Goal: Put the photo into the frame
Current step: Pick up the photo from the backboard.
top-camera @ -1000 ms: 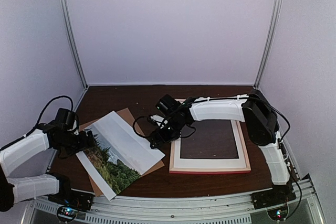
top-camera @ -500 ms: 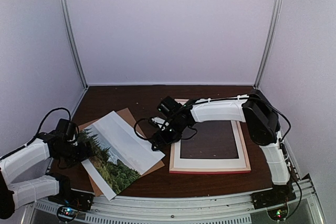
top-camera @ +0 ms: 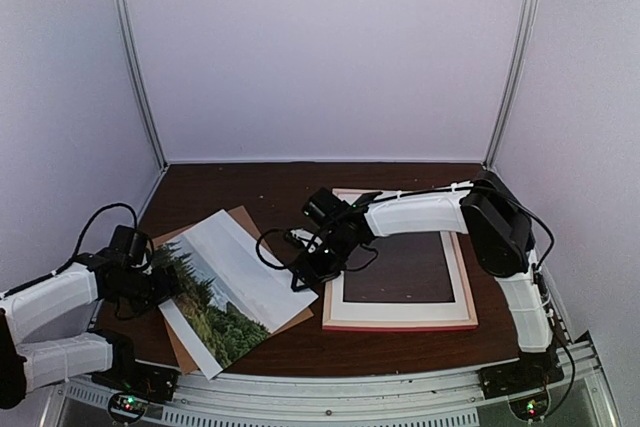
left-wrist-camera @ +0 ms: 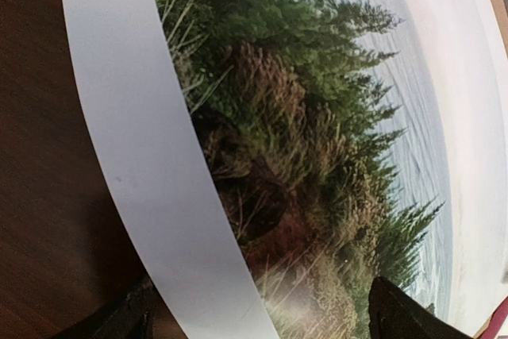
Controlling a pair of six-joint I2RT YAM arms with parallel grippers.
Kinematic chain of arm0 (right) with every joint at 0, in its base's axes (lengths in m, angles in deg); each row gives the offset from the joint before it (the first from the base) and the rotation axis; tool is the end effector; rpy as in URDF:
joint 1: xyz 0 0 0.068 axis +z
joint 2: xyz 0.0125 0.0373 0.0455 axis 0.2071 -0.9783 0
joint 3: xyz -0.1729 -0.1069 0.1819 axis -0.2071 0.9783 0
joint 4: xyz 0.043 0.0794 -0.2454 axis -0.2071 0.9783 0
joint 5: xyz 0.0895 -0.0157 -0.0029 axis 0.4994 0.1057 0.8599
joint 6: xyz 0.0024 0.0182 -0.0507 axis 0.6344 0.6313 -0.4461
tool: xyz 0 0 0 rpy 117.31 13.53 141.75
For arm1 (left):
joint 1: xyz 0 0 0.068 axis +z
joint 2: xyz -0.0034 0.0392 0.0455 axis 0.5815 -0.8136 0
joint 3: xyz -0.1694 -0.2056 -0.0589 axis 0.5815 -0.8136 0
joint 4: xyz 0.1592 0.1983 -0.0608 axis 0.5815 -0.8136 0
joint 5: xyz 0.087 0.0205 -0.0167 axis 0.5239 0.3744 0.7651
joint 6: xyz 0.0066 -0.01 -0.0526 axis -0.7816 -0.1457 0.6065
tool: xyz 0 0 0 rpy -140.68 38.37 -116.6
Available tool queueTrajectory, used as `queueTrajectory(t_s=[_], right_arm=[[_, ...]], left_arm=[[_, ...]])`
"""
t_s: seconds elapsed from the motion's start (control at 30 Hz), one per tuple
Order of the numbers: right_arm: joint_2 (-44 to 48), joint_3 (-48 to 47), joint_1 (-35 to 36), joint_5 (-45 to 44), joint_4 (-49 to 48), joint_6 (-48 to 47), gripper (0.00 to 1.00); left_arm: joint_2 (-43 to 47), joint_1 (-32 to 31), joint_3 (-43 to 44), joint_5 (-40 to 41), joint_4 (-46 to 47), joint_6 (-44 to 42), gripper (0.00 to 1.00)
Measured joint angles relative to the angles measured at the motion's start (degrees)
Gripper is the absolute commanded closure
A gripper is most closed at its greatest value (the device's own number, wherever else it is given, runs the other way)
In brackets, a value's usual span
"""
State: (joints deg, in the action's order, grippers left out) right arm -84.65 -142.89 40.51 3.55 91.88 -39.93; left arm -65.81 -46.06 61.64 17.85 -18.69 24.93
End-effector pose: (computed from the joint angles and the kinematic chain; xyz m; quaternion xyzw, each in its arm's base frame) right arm 0.2698 0.3826 0.1478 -0.3306 0.8776 0.3469 0.0135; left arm 0.1477 -0.0286 0.1481 -0.3075 0.9222 -0.1272 0.1969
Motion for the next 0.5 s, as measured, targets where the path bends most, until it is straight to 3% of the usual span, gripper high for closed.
queueTrajectory(t_s=[0.5], right_arm=[[0.66,3.08,-1.11,2.84,-3.41,3.65,0.71]], left_arm=[[1.55,-0.98,-1.44,-0.96,2.45,1.09,0.1]])
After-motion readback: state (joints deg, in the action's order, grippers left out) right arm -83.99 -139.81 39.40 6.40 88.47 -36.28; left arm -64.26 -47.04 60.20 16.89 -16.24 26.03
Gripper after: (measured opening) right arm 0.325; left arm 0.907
